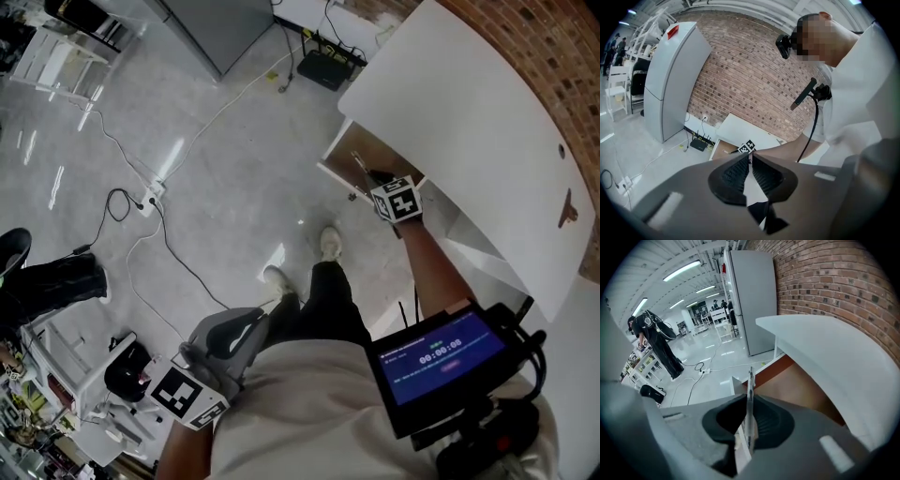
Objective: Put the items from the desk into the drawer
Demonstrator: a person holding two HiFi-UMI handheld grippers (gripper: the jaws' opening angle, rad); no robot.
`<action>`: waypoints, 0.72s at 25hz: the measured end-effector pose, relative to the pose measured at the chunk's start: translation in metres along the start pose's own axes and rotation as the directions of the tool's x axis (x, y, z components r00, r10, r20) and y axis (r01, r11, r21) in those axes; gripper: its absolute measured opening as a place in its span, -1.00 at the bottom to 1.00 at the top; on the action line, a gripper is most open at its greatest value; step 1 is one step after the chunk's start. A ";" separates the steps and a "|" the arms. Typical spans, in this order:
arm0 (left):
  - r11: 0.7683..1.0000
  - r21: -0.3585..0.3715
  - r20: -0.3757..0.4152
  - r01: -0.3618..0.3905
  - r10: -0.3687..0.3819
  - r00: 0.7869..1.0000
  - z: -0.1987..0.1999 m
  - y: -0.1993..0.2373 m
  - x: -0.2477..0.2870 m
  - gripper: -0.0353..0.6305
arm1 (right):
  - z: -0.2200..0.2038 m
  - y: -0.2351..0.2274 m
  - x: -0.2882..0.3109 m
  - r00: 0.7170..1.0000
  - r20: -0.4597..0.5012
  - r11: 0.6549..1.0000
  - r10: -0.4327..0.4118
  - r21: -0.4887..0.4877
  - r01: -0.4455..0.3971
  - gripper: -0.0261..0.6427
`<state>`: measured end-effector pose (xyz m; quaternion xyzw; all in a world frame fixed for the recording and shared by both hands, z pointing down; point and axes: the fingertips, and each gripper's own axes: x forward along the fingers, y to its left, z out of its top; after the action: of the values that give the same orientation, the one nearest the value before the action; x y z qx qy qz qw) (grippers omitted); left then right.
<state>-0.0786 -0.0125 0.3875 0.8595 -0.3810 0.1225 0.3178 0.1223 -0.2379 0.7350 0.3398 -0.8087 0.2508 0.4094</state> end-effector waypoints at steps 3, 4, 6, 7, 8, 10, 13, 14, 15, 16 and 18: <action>1.000 -0.018 -0.014 -0.015 0.015 1.000 -0.003 0.004 0.004 -0.81 | -0.007 -0.010 0.019 1.000 -0.009 1.000 0.008 0.003 -0.008 -0.79; 1.000 -0.024 -0.020 -0.019 0.018 1.000 -0.004 0.005 0.007 -0.81 | -0.011 -0.013 0.025 1.000 -0.018 1.000 0.010 0.003 -0.010 -0.79; 0.999 -0.029 -0.034 -0.024 0.023 0.999 -0.005 0.007 0.013 -0.81 | -0.018 -0.020 0.037 0.999 -0.038 1.000 0.016 0.001 -0.016 -0.79; 0.999 -0.032 -0.038 -0.025 0.024 0.999 -0.005 0.007 0.017 -0.81 | -0.021 -0.024 0.043 0.999 -0.048 1.000 0.020 -0.003 -0.021 -0.79; 0.999 -0.035 -0.040 -0.027 0.025 0.999 -0.005 0.008 0.021 -0.81 | -0.024 -0.027 0.048 0.998 -0.056 1.000 0.024 -0.008 -0.025 -0.79; 0.999 -0.039 -0.041 -0.034 0.033 0.999 -0.004 0.010 0.029 -0.81 | -0.028 -0.034 0.059 0.997 -0.069 0.999 0.030 -0.027 -0.032 -0.79; 0.998 -0.047 -0.044 -0.048 0.046 0.998 -0.002 0.015 0.041 -0.81 | -0.033 -0.045 0.075 0.995 -0.086 0.998 0.040 -0.043 -0.043 -0.79; 0.997 -0.050 -0.048 -0.051 0.048 0.998 -0.002 0.017 0.044 -0.81 | -0.036 -0.048 0.080 0.994 -0.096 0.998 0.044 -0.046 -0.049 -0.79; 0.997 -0.051 -0.054 -0.054 0.051 0.997 -0.002 0.019 0.046 -0.81 | -0.039 -0.048 0.085 0.993 -0.106 0.997 0.050 -0.053 -0.056 -0.79; 0.997 -0.051 -0.059 -0.057 0.054 0.997 -0.003 0.020 0.049 -0.81 | -0.041 -0.049 0.091 0.992 -0.114 0.996 0.057 -0.062 -0.064 -0.79; 0.996 -0.052 -0.066 -0.067 0.063 0.996 -0.003 0.024 0.055 -0.81 | -0.045 -0.051 0.102 0.990 -0.126 0.994 0.068 -0.073 -0.077 -0.79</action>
<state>-0.0586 -0.0545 0.4257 0.8334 -0.4015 0.1498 0.3489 0.1385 -0.2751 0.8505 0.2779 -0.8029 0.2544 0.4620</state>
